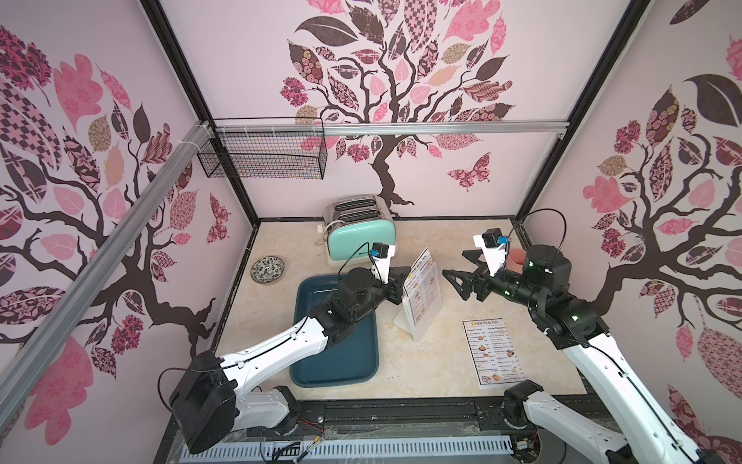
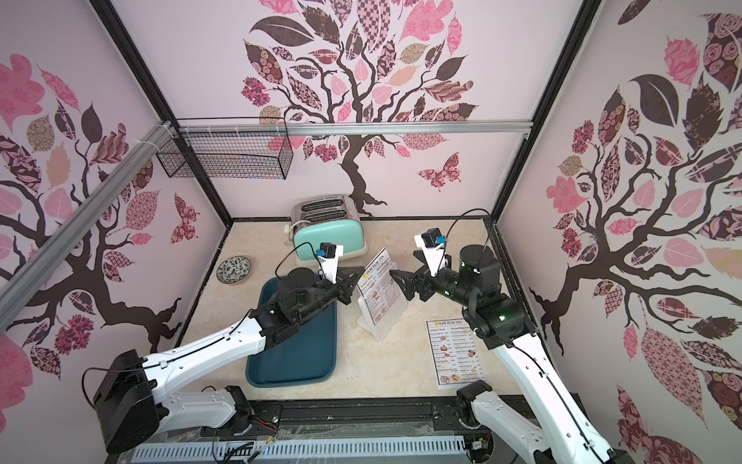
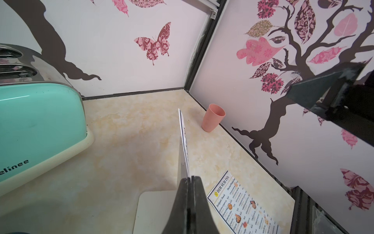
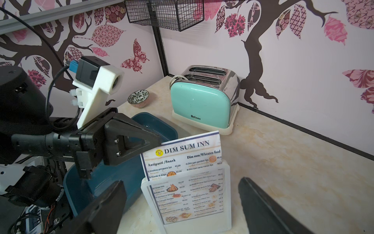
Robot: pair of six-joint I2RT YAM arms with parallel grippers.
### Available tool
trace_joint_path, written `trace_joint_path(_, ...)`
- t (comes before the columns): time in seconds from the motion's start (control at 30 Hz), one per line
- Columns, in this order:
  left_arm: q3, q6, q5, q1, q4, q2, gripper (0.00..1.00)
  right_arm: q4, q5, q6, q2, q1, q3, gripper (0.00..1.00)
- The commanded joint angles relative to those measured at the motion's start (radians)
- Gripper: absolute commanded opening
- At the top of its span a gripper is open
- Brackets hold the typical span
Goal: Replace the menus in the menu holders
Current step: Insert the menu into the menu holder.
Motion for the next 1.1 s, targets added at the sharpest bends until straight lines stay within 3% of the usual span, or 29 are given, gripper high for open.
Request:
trace_joint_path(0.0, -0.004, 0.018, 0.044, -0.017, -0.009, 0.017, 0.0, -0.009, 0.0, -0.001, -0.012, 0.001, 0.025, 0.93)
trace_joint_path(0.23, 0.02, 0.029, 0.091, -0.022, -0.088, 0.056, 0.03, -0.016, 0.01, -0.006, -0.014, 0.002, 0.032, 0.93)
trace_joint_path(0.4, 0.081, 0.09, -0.008, -0.023, -0.143, -0.011, 0.37, -0.03, 0.071, 0.003, -0.014, 0.001, 0.035, 0.93)
trace_joint_path(0.53, 0.175, 0.124, -0.236, 0.001, -0.281, -0.102, 0.48, -0.071, 0.259, 0.052, 0.007, 0.001, 0.046, 0.95)
trace_joint_path(0.7, 0.239, 0.051, -0.351, 0.123, -0.554, -0.151, 0.5, -0.103, 0.472, 0.124, 0.039, 0.001, 0.01, 0.97)
trace_joint_path(0.8, 0.28, 0.052, -0.313, 0.134, -0.67, -0.116, 0.49, -0.113, 0.453, 0.151, 0.071, 0.001, 0.018, 0.94)
trace_joint_path(0.87, 0.286, 0.008, -0.31, 0.134, -0.699, -0.102, 0.48, -0.138, 0.378, 0.174, 0.121, 0.007, 0.058, 0.9)
trace_joint_path(1.0, 0.249, -0.042, -0.365, 0.134, -0.688, -0.122, 0.48, -0.148, 0.468, 0.107, 0.237, 0.187, 0.117, 0.92)
trace_joint_path(1.07, 0.247, -0.044, -0.389, 0.136, -0.702, -0.127, 0.48, -0.115, 0.477, 0.088, 0.281, 0.228, 0.131, 0.93)
